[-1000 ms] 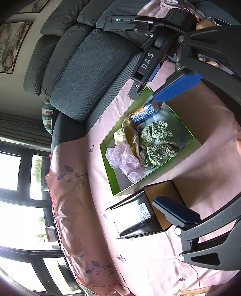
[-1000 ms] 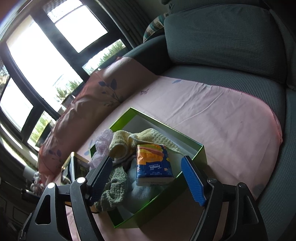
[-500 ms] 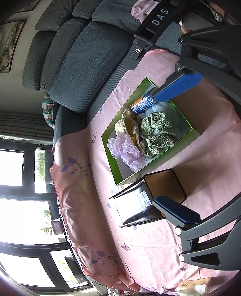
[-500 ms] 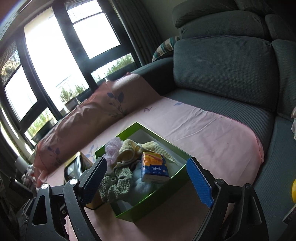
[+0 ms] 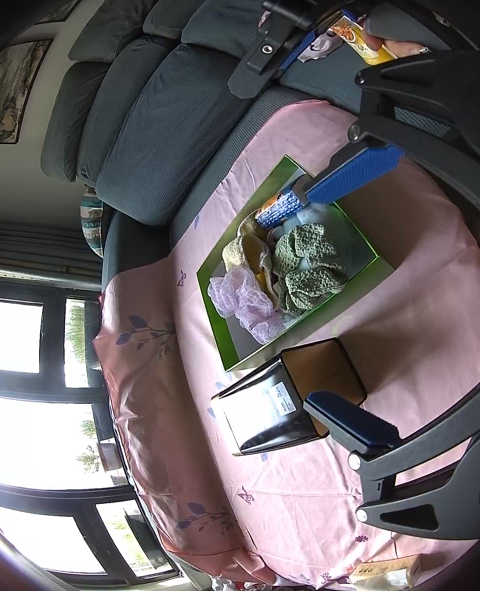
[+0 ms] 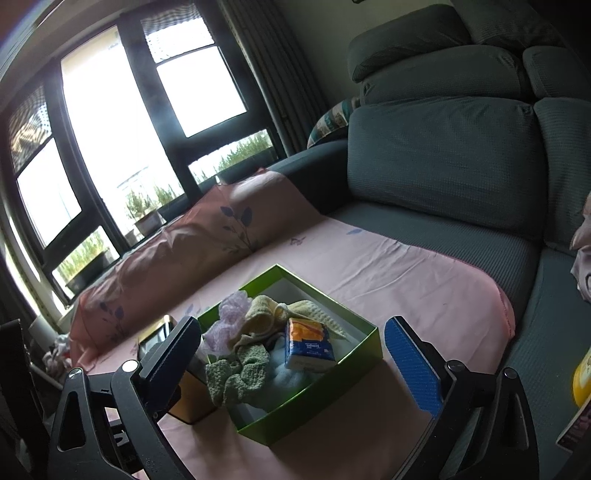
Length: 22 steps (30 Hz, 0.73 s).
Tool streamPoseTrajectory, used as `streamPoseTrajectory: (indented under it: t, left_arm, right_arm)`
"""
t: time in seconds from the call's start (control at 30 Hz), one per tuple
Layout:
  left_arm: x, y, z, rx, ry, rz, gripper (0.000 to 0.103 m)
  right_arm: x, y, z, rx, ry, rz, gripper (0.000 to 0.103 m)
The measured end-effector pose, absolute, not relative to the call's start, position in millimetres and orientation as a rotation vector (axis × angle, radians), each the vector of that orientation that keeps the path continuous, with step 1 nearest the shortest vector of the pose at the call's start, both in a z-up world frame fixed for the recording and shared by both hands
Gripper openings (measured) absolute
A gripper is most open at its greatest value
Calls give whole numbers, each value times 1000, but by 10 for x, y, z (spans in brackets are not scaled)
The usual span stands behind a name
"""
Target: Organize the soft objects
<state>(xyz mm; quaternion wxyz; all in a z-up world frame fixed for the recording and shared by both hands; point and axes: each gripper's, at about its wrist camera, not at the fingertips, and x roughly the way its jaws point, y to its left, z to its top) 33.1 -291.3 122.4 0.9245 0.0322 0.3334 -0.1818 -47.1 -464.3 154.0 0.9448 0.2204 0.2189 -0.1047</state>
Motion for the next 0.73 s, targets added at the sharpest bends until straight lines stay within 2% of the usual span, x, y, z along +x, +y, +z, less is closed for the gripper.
streamPoseTrajectory:
  t: [0.73]
  left_arm:
    - [312,-2982,1178,72,712,-415,102]
  right_arm:
    - [-466,-4651,1522,447,463,-241,100]
